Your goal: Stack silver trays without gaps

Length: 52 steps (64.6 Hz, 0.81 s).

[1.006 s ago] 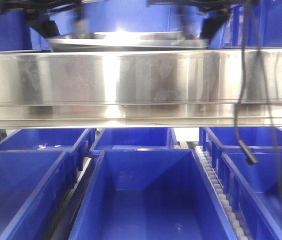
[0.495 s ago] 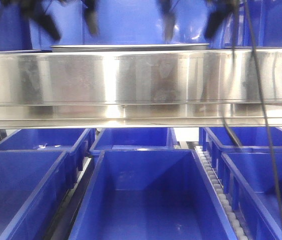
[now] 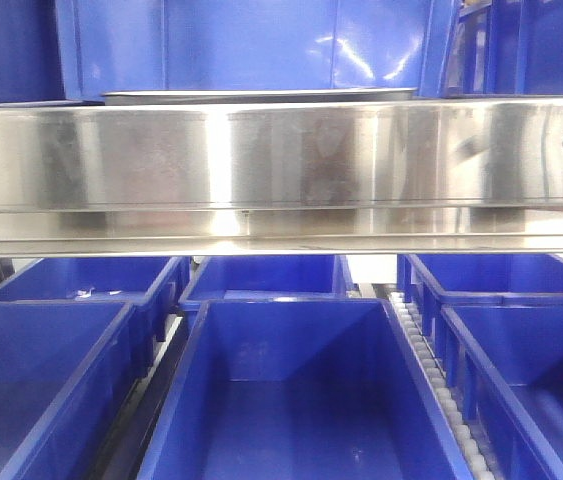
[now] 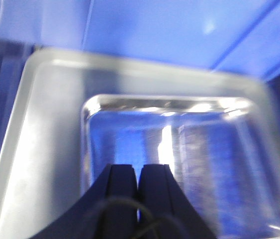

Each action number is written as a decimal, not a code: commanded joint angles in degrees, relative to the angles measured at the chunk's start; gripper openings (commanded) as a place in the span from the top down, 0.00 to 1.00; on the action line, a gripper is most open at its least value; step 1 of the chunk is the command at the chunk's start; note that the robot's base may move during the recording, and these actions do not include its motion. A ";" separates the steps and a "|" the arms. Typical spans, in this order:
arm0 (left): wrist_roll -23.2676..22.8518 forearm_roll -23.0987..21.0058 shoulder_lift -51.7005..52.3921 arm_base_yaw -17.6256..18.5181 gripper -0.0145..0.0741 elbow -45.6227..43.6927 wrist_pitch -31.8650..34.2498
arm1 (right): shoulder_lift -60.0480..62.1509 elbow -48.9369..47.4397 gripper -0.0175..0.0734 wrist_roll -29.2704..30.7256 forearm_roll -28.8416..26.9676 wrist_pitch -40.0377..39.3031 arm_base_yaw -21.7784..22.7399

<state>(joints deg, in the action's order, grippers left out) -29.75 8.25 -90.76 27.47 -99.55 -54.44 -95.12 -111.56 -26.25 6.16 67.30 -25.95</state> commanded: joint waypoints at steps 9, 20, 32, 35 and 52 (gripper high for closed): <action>-0.23 2.89 7.95 5.69 0.85 11.82 15.95 | 10.03 16.64 0.89 1.38 2.70 -16.87 -2.60; -0.23 2.51 14.48 6.09 0.85 24.28 30.67 | 21.34 35.53 0.89 1.46 3.60 -38.06 -2.90; -0.23 2.62 21.01 6.09 0.85 37.68 46.46 | 30.28 50.86 0.89 2.97 4.70 -54.86 -2.90; -0.23 2.62 22.70 6.09 0.85 41.17 51.31 | 31.78 53.77 0.89 2.97 5.79 -57.24 -2.90; -0.23 6.51 33.42 6.09 0.85 57.61 60.25 | 41.52 66.78 0.89 2.97 6.19 -58.43 -2.90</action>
<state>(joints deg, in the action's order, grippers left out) -29.84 13.30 -60.89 33.28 -45.77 3.17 -56.73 -47.63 -23.66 11.61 10.70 -28.81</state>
